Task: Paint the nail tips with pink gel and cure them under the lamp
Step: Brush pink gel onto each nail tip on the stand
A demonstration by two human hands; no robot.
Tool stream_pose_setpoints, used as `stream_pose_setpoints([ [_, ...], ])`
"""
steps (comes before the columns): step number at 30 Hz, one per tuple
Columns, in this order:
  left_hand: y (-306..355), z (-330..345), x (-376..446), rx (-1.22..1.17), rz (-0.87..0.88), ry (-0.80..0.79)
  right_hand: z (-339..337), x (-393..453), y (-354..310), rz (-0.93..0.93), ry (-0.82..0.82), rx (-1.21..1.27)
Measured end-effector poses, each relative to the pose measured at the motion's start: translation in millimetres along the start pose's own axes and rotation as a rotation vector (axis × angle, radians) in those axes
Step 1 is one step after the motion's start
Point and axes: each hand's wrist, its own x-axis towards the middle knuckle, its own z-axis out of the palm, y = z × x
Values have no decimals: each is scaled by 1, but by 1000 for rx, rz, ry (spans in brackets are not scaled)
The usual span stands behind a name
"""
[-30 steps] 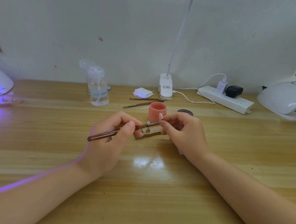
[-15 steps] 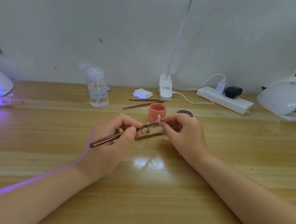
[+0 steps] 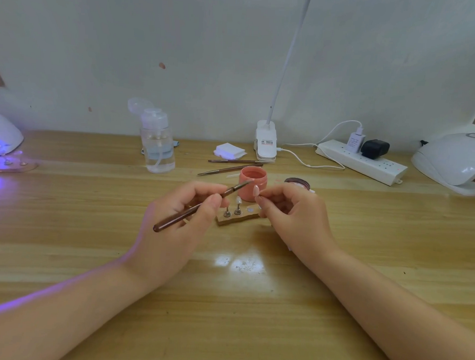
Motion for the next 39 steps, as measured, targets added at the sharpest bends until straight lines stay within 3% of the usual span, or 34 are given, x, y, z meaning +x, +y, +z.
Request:
stream_pose_setpoints([
  [4, -1, -2, -2, 12, 20, -55, 1, 0, 1, 8, 7, 7],
  [10, 3, 1, 0, -33, 33, 21, 1, 1, 4, 42, 8, 40],
  [14, 3, 1, -2, -43, 39, -41, 1, 2, 4, 46, 10, 47],
  [23, 2, -1, -1, 173, 206, -151, 1, 1, 3, 33, -1, 50],
  [39, 3, -2, -4, 128, 105, -127, 0, 0, -1, 27, 2, 43],
])
